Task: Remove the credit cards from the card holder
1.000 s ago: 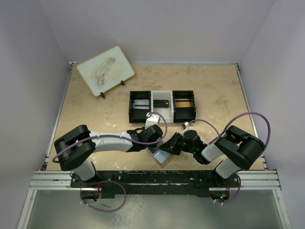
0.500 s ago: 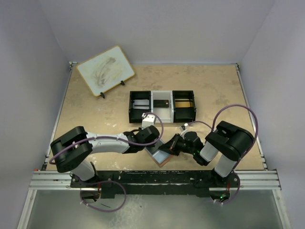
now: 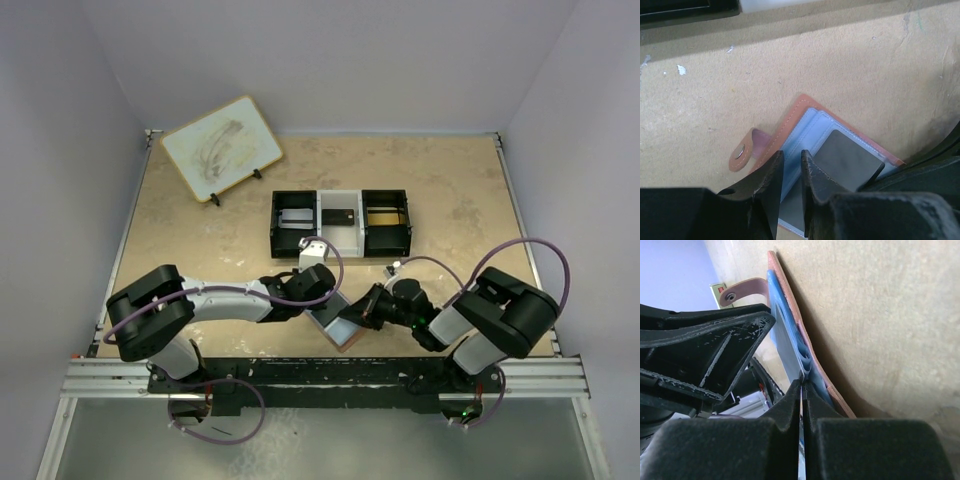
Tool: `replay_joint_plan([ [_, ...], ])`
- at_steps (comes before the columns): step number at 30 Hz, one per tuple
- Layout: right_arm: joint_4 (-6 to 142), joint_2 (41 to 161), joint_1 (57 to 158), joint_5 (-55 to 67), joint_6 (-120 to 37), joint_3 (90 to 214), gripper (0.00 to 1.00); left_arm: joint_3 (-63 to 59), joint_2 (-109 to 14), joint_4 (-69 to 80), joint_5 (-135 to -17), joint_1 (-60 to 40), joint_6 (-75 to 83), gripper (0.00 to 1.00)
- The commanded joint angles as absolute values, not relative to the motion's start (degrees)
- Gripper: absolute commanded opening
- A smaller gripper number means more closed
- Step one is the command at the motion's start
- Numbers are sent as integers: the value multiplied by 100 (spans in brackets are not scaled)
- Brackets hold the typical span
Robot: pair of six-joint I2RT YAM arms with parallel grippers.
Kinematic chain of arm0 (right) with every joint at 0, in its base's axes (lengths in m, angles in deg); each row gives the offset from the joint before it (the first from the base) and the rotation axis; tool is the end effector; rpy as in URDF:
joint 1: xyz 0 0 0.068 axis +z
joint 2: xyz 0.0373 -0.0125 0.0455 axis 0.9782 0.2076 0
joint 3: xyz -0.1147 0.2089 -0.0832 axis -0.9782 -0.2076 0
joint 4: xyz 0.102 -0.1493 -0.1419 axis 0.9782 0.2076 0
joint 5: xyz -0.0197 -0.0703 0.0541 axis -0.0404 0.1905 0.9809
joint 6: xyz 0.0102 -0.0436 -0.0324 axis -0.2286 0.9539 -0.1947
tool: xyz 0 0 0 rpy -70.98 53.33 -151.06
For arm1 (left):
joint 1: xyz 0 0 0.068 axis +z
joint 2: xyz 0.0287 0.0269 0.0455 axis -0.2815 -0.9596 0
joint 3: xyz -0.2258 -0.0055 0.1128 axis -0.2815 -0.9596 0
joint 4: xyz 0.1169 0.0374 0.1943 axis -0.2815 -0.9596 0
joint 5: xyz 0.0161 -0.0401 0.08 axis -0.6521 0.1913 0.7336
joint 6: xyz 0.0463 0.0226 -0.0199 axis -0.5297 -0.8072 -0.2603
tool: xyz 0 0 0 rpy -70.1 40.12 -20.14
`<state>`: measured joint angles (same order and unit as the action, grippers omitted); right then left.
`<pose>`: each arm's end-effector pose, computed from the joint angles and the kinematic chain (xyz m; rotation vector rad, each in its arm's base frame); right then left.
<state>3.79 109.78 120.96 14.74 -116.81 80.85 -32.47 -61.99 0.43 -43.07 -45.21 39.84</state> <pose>0.1386 0.1432 0.1109 0.5688 2.2862 1.5705 0.1432 -0.2320 0.1556 0.1134 2.3915 -0.3840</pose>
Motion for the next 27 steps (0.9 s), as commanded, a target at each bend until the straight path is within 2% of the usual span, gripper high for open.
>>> replay_joint_plan([
  [1,1158,10529,12082,1483,-11557,7960,0,-3430,-6359,-272,-4389,-4517,4048,18],
  [7,2144,9945,12066,1497,-11325,8140,0,-3464,-6379,-246,-4374,-4517,4057,17],
  [15,2699,9593,11968,1815,-11111,8136,0,-3471,-6411,-229,-4340,-4517,4060,17],
  [26,2431,9547,11917,1901,-11176,7953,0,-3485,-6415,-230,-4352,-4517,4101,15],
  [27,2302,9548,11920,1908,-11205,7965,3,-3482,-6400,-220,-4375,-4513,4098,15],
])
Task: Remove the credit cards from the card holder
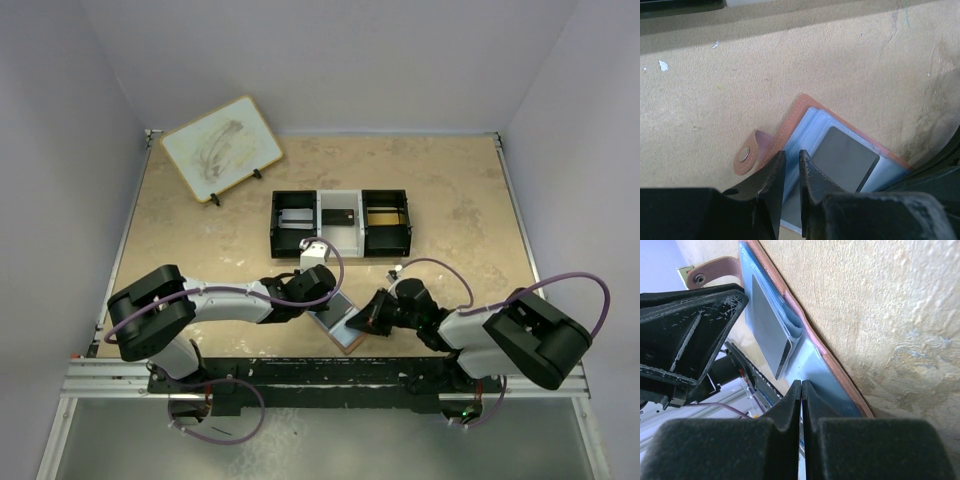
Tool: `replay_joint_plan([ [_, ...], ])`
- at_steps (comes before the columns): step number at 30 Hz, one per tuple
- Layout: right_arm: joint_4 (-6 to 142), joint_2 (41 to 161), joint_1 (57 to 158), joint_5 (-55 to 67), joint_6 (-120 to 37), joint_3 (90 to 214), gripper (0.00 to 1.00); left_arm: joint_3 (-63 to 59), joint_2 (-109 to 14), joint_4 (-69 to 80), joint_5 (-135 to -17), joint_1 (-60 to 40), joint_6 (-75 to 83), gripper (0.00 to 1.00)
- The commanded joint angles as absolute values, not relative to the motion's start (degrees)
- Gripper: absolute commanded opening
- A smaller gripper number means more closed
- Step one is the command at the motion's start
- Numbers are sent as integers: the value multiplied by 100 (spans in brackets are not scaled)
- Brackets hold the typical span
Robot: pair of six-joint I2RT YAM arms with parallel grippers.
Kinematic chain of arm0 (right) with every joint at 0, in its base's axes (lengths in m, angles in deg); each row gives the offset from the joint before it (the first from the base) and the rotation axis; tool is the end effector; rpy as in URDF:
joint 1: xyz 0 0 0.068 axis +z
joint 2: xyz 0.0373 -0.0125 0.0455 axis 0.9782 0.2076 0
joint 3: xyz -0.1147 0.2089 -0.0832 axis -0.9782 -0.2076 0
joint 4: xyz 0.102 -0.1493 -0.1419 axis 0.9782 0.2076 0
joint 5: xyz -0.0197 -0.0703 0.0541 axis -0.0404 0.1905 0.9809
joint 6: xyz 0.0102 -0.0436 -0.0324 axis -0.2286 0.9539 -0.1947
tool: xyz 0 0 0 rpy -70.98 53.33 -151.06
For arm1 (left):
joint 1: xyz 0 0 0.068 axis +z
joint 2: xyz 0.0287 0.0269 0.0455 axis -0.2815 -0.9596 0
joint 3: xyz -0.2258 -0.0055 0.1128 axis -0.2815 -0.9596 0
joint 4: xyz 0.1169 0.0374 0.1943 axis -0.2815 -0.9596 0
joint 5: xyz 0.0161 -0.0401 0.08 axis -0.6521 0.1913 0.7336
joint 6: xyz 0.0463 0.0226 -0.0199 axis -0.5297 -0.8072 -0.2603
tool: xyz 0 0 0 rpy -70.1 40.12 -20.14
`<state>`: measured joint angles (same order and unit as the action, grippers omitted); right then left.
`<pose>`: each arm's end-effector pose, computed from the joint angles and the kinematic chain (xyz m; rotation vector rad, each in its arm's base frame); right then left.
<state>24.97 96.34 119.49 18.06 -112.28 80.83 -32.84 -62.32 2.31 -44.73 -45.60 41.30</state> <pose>0.1274 0.1293 0.1145 0.5264 2.4302 1.4654 0.1416 -0.2351 0.1545 0.0985 2.3994 -0.4434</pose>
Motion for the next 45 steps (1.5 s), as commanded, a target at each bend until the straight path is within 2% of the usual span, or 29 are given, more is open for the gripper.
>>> replay_joint_plan([
  [1,2201,9538,11915,1903,-11199,8005,7,-3481,-6375,-211,-4409,-4517,4079,15],
  [4,2187,9480,11916,1796,-11189,8124,15,-3448,-6248,-205,-4478,-4517,4014,17],
  [10,2220,9380,11915,1521,-11212,8193,26,-3261,-5770,-298,-4474,-4514,3901,29],
  [12,2119,9438,11915,1502,-11220,8234,27,-3191,-5725,-258,-4598,-4517,3822,30],
  [24,1808,10040,11915,1528,-11215,8517,22,-3127,-6079,21,-5284,-4526,3466,30],
  [30,1573,10335,11916,1578,-11304,8482,22,-3256,-6361,-98,-5080,-4526,3717,21],
  [35,1264,10664,11915,1631,-11378,8506,21,-3378,-6354,58,-5354,-4535,3657,15],
  [39,995,10886,11916,1743,-11394,8526,13,-3359,-6314,111,-5644,-4544,3475,10],
  [42,865,10958,11915,1826,-11385,8510,0,-3362,-6279,59,-5608,-4541,3459,7],
  [45,874,10903,11915,1877,-11370,8409,0,-3349,-6296,-200,-5157,-4535,3665,6],
])
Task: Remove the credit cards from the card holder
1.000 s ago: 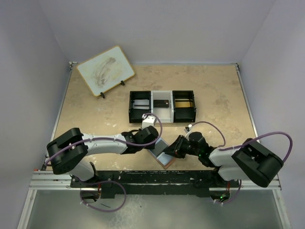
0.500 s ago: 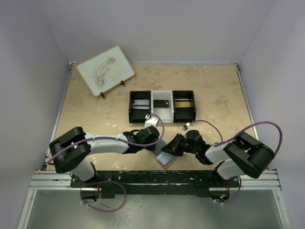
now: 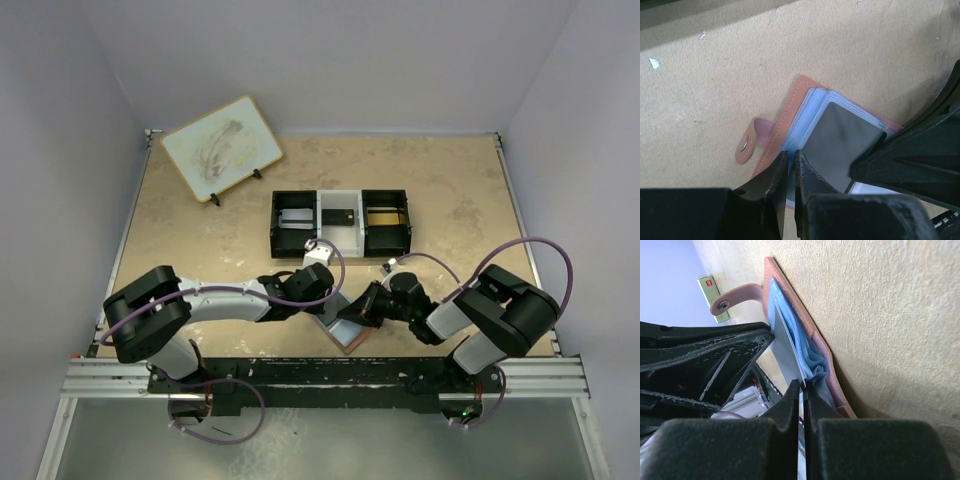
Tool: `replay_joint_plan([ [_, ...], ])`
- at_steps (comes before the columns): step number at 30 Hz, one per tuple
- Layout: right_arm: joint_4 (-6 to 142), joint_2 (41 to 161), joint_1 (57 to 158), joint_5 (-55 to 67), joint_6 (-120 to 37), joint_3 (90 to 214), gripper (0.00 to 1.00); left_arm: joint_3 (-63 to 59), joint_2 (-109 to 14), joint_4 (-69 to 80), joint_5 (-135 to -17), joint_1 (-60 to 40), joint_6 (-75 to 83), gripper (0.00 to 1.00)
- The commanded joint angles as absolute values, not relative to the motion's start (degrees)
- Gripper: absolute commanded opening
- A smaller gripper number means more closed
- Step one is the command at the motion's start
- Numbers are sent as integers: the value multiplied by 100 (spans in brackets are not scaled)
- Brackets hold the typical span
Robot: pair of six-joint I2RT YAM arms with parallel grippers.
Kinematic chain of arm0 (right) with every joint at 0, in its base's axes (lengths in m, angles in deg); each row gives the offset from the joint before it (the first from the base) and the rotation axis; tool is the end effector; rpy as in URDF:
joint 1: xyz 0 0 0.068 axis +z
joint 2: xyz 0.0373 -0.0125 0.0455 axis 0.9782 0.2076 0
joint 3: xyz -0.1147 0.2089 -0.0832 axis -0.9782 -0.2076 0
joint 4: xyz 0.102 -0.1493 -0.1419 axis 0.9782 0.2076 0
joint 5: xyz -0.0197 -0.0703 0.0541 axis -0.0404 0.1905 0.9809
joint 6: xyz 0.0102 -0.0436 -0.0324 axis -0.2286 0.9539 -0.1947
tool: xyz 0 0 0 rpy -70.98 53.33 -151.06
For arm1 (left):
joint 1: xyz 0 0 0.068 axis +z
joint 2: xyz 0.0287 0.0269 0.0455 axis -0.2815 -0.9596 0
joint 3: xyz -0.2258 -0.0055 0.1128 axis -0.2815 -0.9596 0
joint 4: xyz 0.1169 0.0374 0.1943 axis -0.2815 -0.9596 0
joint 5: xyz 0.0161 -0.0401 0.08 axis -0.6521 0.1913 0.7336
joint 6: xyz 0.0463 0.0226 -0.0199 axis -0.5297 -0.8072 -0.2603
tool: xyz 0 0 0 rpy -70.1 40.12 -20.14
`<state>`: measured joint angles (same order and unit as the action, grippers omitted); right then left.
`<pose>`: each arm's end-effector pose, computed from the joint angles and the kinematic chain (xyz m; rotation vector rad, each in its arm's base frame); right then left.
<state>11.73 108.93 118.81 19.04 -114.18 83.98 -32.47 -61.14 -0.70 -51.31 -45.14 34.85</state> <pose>0.1471 0.1443 0.1102 0.5365 2.3705 1.5398 0.1385 -0.2332 0.1566 0.2886 2.4604 -0.4639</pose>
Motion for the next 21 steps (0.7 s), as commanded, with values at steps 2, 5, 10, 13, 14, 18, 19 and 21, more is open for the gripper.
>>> replay_joint_plan([
  [2,911,10859,11920,1932,-11356,8317,0,-3329,-6383,-359,-4882,-4535,3835,5],
  [5,883,10869,11915,2066,-11325,8186,0,-3350,-6579,-480,-4692,-4532,4026,3],
  [10,895,10849,11917,2350,-11211,8072,0,-3448,-6719,-414,-4560,-4535,4257,2],
  [13,1060,10750,11915,2396,-11106,8056,0,-3454,-6721,-441,-4515,-4530,4309,2],
  [14,1128,10696,11915,2395,-11086,8053,0,-3454,-6706,-465,-4493,-4534,4320,2],
  [18,1633,10333,11915,2280,-10933,8094,0,-3454,-6666,-541,-4394,-4535,4342,1],
  [19,1841,10228,11915,2253,-10862,8129,0,-3450,-6668,-544,-4386,-4533,4345,1],
  [21,2270,10006,11915,2199,-10722,8196,0,-3438,-6664,-546,-4375,-4535,4332,1],
])
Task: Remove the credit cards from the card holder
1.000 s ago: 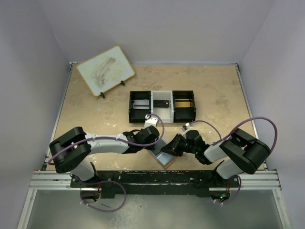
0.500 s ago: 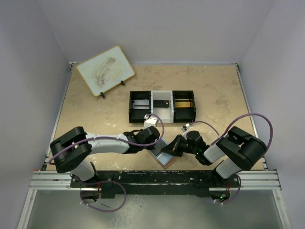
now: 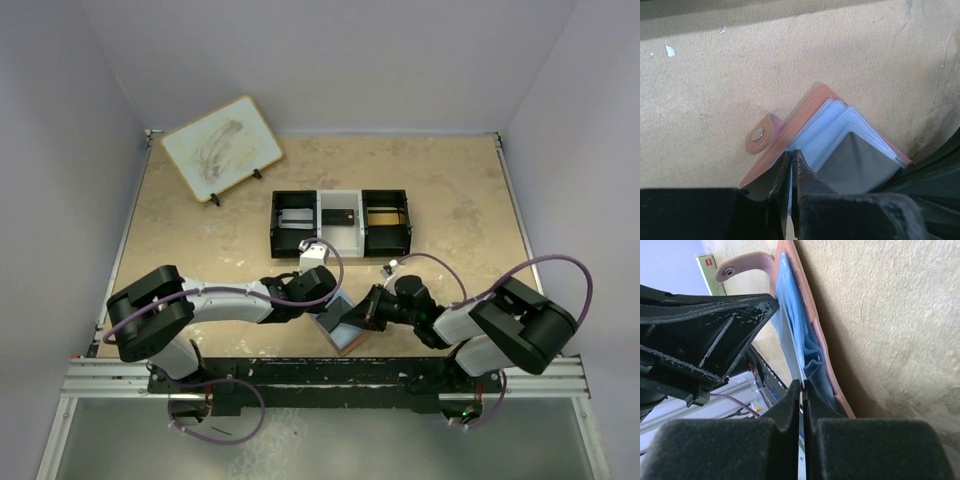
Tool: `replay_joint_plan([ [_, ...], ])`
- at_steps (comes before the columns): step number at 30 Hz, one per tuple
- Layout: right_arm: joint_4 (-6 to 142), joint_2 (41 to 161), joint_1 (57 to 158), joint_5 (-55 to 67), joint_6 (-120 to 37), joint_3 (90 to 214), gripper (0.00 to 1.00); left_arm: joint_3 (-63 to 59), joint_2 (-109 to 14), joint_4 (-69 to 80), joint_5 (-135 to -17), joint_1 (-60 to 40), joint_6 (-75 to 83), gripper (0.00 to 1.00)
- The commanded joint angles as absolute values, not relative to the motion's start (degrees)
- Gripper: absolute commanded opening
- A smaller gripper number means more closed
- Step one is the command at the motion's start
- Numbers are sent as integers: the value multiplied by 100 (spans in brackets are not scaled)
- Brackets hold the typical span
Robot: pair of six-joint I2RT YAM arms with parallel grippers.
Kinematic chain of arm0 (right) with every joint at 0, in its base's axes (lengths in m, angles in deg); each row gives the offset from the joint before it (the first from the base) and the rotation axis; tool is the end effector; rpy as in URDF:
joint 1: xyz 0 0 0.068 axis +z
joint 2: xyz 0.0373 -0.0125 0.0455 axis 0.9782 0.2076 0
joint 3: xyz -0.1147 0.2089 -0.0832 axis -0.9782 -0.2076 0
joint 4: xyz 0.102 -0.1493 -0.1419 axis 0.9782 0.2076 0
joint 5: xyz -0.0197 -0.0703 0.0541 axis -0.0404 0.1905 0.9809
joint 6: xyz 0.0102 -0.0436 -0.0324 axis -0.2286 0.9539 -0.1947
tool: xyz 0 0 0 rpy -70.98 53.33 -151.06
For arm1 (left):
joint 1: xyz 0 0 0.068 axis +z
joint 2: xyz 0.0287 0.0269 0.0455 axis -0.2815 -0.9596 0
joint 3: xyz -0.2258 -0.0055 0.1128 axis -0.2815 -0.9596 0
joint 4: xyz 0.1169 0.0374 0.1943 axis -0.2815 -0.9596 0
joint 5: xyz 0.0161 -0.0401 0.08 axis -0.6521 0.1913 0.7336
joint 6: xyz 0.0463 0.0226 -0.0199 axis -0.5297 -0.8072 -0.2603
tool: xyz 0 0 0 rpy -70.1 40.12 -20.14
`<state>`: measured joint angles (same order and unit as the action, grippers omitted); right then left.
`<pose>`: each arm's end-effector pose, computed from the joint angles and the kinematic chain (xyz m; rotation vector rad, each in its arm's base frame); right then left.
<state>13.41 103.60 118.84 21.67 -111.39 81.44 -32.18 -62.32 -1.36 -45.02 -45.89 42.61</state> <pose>0.1364 0.1373 0.1156 0.4323 2.3705 1.5711 0.1389 -0.2332 0.1530 0.0950 2.4411 -0.4077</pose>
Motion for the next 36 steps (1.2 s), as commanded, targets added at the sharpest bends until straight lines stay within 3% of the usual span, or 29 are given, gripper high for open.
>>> replay_joint_plan([
  [1,2398,9900,11915,2184,-10692,8208,0,-3445,-6676,-544,-4372,-4535,4322,1],
  [11,2865,9278,11911,2097,-10631,8108,0,-3415,-6652,-592,-4306,-4535,4286,0],
  [36,2672,9478,11913,2165,-10624,7827,5,-3349,-6636,-613,-4322,-4535,4260,0],
])
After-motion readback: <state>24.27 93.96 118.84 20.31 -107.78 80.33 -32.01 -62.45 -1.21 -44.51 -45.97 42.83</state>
